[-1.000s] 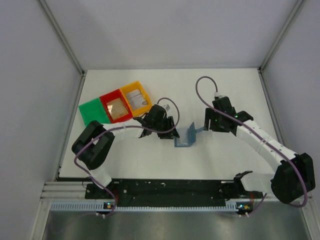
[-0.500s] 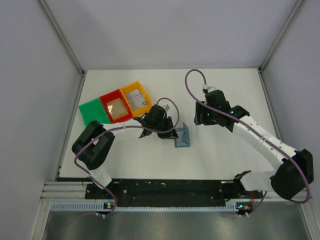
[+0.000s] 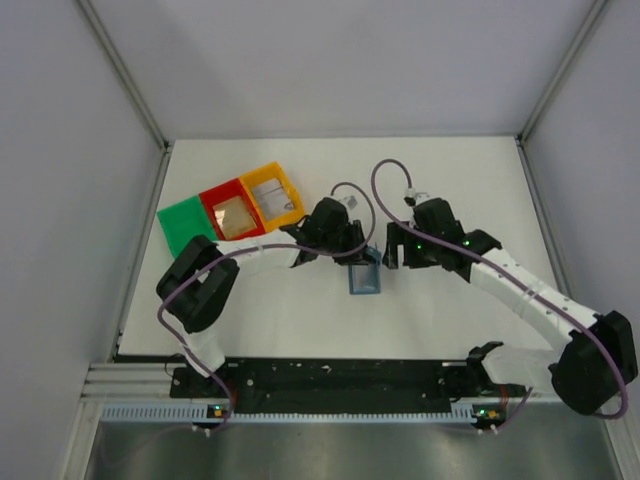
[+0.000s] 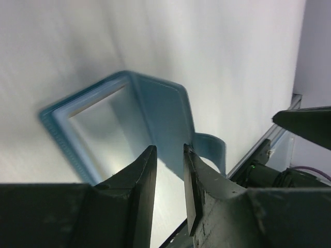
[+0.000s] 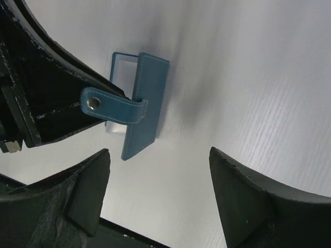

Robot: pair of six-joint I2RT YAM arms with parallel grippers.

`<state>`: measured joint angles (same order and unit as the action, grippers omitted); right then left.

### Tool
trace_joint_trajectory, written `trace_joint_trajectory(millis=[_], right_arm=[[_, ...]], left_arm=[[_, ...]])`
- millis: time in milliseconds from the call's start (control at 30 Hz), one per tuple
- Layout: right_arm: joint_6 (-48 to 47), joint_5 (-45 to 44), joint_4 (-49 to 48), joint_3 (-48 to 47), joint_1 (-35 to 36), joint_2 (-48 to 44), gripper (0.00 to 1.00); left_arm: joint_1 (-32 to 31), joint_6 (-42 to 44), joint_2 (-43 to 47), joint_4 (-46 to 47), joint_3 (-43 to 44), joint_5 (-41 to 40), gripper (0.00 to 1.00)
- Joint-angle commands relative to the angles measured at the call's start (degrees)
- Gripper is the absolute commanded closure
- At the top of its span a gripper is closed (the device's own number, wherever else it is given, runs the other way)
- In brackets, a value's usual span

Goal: Take the credit cards out of the card holder
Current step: Open the card holder at the center of the board.

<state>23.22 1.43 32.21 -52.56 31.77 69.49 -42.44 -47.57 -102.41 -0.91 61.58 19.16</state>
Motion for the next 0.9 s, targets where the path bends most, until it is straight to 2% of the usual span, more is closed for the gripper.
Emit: trace_joint_trajectory(millis=[0, 167, 400, 500, 633, 767, 867], right_arm=[[1.2, -8.4, -3.5, -0.6, 0.5, -8.0, 0.25], [0.9, -16.8, -3.5, -1.6, 0.3, -12.3, 0.34], [3.0, -15.1, -3.6, 1.3, 0.3, -13.8, 0.36], [2.7, -12.5, -4.8, 2.7, 0.3, -14.2, 0.39], [3.3, -7.8, -7.9, 5.3, 0.3, -14.6, 0.41], [4.5, -4.3, -11.7, 9.1, 0.3, -14.1, 0.49], [6.9, -2.2, -15.7, 13.1, -0.9, -13.8, 0.63]], left_arm=[[-2.9, 0.6, -2.9, 3.2, 6.8, 1.7, 0.68], [-6.6, 2.3, -9.1, 2.8, 12.3, 0.3, 0.64], [-8.0, 2.2, -17.6, 2.2, 18.5, 4.1, 0.53], [-7.7, 2.8, -16.3, 2.6, 17.3, 3.7, 0.46], [-5.2, -0.3, -12.4, 7.5, 12.2, 4.7, 0.43], [-3.0, -2.1, -8.3, 10.5, 8.6, 5.5, 0.42], [-2.6, -1.9, -5.9, 11.0, 7.3, 4.6, 0.42]])
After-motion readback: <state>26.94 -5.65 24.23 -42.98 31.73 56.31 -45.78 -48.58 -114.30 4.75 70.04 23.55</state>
